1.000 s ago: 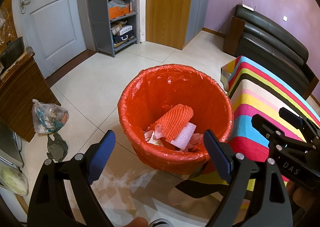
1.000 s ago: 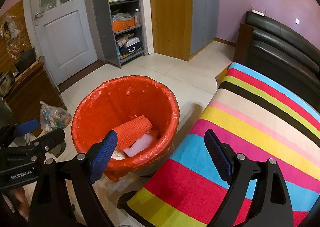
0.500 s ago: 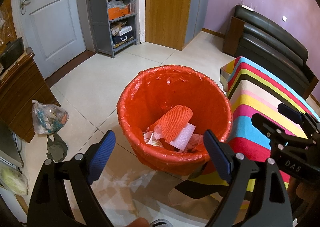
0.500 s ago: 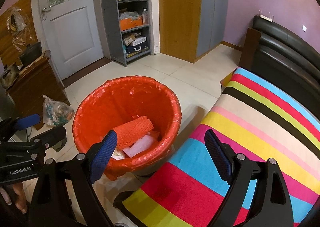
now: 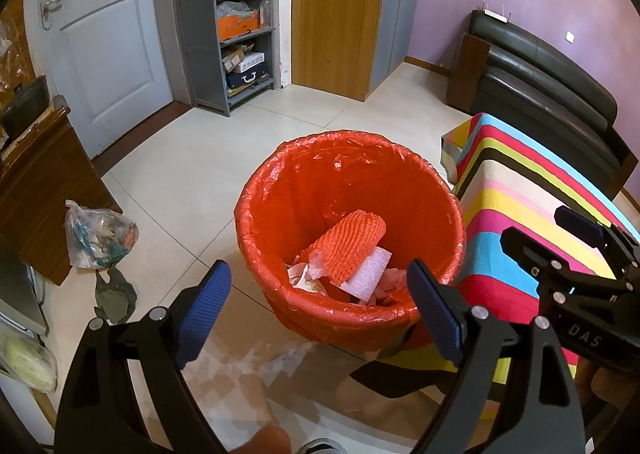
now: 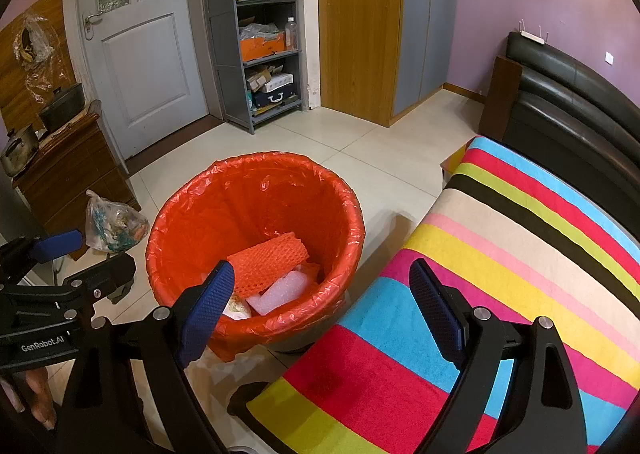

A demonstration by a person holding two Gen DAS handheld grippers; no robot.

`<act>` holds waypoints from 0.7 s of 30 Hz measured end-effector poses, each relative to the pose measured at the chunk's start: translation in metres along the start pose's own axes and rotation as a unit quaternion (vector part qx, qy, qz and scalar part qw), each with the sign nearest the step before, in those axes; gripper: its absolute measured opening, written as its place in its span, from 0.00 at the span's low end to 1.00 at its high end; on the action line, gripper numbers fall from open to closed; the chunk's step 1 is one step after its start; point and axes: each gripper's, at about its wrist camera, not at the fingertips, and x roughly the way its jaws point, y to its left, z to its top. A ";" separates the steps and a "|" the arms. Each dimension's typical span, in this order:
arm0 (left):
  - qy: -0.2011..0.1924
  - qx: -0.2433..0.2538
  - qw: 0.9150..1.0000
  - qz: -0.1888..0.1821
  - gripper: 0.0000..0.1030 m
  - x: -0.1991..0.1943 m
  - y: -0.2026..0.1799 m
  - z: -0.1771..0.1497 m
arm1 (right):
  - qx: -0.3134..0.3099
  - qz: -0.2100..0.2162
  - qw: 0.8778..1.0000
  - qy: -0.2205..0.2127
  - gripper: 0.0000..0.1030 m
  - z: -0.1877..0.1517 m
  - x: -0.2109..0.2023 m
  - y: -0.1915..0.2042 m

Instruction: Collect trash

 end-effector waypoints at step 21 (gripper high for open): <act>-0.002 0.001 1.000 -0.007 0.84 0.004 -0.010 0.000 | 0.003 -0.005 1.000 0.002 0.82 -0.001 0.001 -0.005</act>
